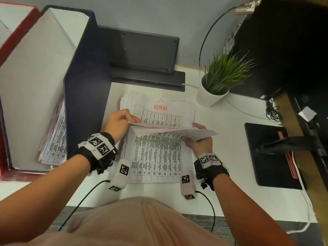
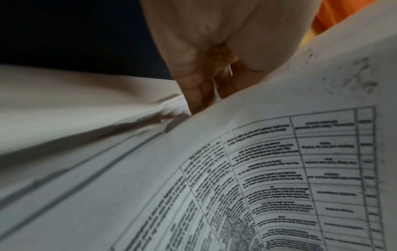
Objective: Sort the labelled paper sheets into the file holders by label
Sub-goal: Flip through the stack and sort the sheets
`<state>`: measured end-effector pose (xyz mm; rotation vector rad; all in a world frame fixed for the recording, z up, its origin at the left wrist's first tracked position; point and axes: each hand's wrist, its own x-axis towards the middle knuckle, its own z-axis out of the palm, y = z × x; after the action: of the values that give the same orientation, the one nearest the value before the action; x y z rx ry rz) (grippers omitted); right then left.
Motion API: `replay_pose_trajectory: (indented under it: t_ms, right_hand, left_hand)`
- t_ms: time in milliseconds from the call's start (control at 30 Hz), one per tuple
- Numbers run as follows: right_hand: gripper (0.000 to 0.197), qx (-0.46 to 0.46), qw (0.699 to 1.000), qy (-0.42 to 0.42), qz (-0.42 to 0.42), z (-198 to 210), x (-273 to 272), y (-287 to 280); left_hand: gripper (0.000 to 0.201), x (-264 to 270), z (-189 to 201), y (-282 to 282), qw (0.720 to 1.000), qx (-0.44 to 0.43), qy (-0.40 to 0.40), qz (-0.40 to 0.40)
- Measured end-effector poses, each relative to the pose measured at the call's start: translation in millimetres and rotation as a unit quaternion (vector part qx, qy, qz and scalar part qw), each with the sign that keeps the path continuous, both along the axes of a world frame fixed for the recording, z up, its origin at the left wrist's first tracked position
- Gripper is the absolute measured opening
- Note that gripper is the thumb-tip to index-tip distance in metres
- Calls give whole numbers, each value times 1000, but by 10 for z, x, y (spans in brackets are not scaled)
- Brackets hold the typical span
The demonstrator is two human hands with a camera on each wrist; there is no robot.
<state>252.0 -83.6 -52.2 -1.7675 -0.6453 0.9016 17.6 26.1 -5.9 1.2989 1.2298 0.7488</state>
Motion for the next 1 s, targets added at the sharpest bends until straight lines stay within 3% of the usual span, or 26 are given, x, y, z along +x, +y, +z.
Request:
replay_pose_trajectory:
  t_ms: [100,133,200,233,300,400,533,600,767,867,933,1000]
  right_hand:
    - [11,-48,999,-13,18,-10,3,3]
    - [11,-27,1000,8,14,-1,2,11]
    - [43,2,993,117,-32,-15,29,20]
    - [49,2,984,168,-53,-12,42,22]
    - [49,-2,972,222,-72,-7,40,18]
    - [48,-6,968,236,-87,13,2,30]
    - [52,0,969,232,-86,1,24,43]
    - [53,3,975,211,-73,0,6,31]
    - [30,-38,989,145,-13,85,58,57]
    - [34,-27,990,131,-42,51,64,36]
    - [45,-13,996,69,-50,-2,27,7]
    - [40,-19,999,13,-23,-10,-9,-6]
  left_hand:
    - [34,-4,-24,87,999,-28,29,23]
    - [32,-9,-43,139,998,-40,40,41]
    - [25,-10,-69,253,992,-74,67,71]
    - [18,-12,-80,307,988,-90,102,73]
    - [11,-17,-89,377,970,-116,210,33]
    - [27,-3,-78,414,942,-100,319,-37]
    - [30,79,-44,397,928,-40,367,-56]
    - [26,102,-58,395,929,-26,363,-59]
    - [16,110,-74,350,949,5,309,-64]
    - [11,102,-81,293,971,23,235,-36]
    - [21,92,-88,243,985,11,173,-15]
    - [25,84,-93,192,993,-15,114,-1]
